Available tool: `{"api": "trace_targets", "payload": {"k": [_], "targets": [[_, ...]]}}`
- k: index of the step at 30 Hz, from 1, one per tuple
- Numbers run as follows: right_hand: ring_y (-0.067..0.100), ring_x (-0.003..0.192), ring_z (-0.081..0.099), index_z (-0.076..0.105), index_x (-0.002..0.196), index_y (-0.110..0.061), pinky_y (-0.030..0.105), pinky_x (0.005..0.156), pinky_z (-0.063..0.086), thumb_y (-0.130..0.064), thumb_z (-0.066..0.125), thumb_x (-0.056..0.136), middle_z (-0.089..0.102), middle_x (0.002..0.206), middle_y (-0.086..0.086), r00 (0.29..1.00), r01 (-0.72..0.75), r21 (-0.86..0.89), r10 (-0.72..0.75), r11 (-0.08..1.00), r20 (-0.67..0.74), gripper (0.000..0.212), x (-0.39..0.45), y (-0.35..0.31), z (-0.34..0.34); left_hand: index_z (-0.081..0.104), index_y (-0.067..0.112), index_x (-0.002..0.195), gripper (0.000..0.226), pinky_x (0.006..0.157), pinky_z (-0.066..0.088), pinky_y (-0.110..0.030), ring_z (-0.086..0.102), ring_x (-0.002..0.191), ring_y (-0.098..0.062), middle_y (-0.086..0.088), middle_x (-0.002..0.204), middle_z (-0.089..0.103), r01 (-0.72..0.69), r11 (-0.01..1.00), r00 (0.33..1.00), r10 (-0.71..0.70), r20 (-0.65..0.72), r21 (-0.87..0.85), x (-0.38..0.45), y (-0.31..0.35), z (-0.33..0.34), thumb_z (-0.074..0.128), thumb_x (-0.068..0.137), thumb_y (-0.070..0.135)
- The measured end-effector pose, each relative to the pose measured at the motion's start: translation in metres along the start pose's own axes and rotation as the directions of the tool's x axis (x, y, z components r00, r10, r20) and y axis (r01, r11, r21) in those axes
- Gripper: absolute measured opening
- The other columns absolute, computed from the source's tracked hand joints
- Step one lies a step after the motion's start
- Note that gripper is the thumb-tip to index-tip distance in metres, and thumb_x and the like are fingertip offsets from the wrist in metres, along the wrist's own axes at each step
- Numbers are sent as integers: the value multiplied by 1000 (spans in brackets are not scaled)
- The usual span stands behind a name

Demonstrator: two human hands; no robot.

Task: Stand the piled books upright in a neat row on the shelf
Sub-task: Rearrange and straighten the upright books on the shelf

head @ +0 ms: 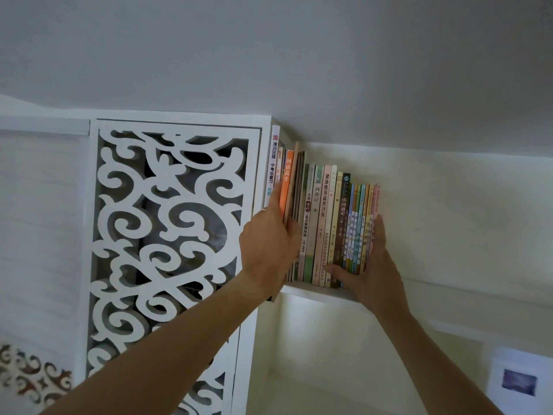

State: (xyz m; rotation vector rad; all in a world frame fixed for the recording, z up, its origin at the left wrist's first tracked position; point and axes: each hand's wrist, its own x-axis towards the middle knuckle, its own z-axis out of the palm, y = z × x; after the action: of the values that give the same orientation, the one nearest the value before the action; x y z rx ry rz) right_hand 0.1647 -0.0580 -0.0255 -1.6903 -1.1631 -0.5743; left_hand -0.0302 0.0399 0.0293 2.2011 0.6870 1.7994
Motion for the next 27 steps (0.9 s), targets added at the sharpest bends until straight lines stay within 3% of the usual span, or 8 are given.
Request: {"api": "trace_targets", "payload": {"k": [3, 9, 13, 15, 18, 21, 24, 27], "targets": [[24, 123, 60, -14, 161, -37, 43, 93, 54, -54, 89, 68, 54, 145, 3, 1000, -1, -12, 1, 1000, 4, 139, 0, 0, 0, 34, 25, 159, 62, 72, 61, -35, 67, 76, -13, 1, 97, 71, -40, 999, 996, 39, -79, -11, -13, 11, -16, 51, 100, 25], [33, 119, 59, -18, 156, -51, 61, 90, 56, -84, 76, 57, 56, 136, 9, 999, -49, -21, 49, 999, 15, 140, 6, 6, 4, 48, 24, 146, 53, 59, 60, -37, 65, 64, -10, 6, 85, 67, -90, 993, 982, 76, -175, -76, -17, 33, -58, 39, 97, 40], [35, 117, 57, -19, 156, -51, 59, 96, 52, -89, 70, 58, 55, 137, 10, 997, -38, -40, 40, 998, 61, 138, 13, 14, 5, 55, 22, 137, 46, 54, 54, -26, 61, 60, -7, 14, 79, 63, -101, 961, 979, 49, -200, -256, -27, 56, -65, 46, 93, 33], [25, 115, 62, -9, 158, -50, 51, 95, 56, -79, 75, 67, 59, 136, 3, 995, -39, 12, 38, 999, 92, 128, 15, 15, -1, 58, 21, 131, 40, 51, 49, -20, 60, 57, -7, 15, 75, 61, -80, 950, 983, 25, -183, -302, -31, 63, -57, 49, 93, 28], [2, 102, 62, 9, 161, -43, 18, 79, 52, -48, 73, 89, 59, 131, -13, 997, -42, 79, 36, 996, 74, 97, 12, 12, -8, 58, 23, 131, 37, 54, 53, -21, 63, 63, -7, 14, 80, 64, -63, 956, 988, 19, -151, -287, -36, 67, -41, 49, 96, 31], [17, 106, 63, 9, 162, -33, 35, 85, 57, -47, 75, 87, 60, 134, -4, 998, -65, 66, 63, 996, 28, 101, 12, 15, -2, 57, 25, 131, 28, 63, 61, -26, 68, 74, -7, 14, 91, 69, 8, 951, 994, -42, -104, -308, -41, 66, -23, 54, 104, 32], [35, 116, 64, -6, 156, -48, 60, 91, 57, -65, 71, 73, 57, 139, 12, 990, -138, 38, 137, 990, 28, 115, 13, 15, 0, 58, 27, 125, 24, 63, 62, -30, 68, 73, -5, 15, 90, 69, 46, 949, 991, -82, -102, -312, -45, 60, -9, 52, 104, 38], [35, 114, 61, -11, 158, -42, 49, 85, 55, -43, 79, 79, 51, 139, 12, 989, -143, -32, 143, 989, -24, 119, 9, 8, 2, 58, 27, 126, 28, 64, 63, -33, 69, 75, -8, 13, 92, 70, 52, 954, 991, -86, -102, -294, -48, 55, -3, 52, 100, 37]]}}
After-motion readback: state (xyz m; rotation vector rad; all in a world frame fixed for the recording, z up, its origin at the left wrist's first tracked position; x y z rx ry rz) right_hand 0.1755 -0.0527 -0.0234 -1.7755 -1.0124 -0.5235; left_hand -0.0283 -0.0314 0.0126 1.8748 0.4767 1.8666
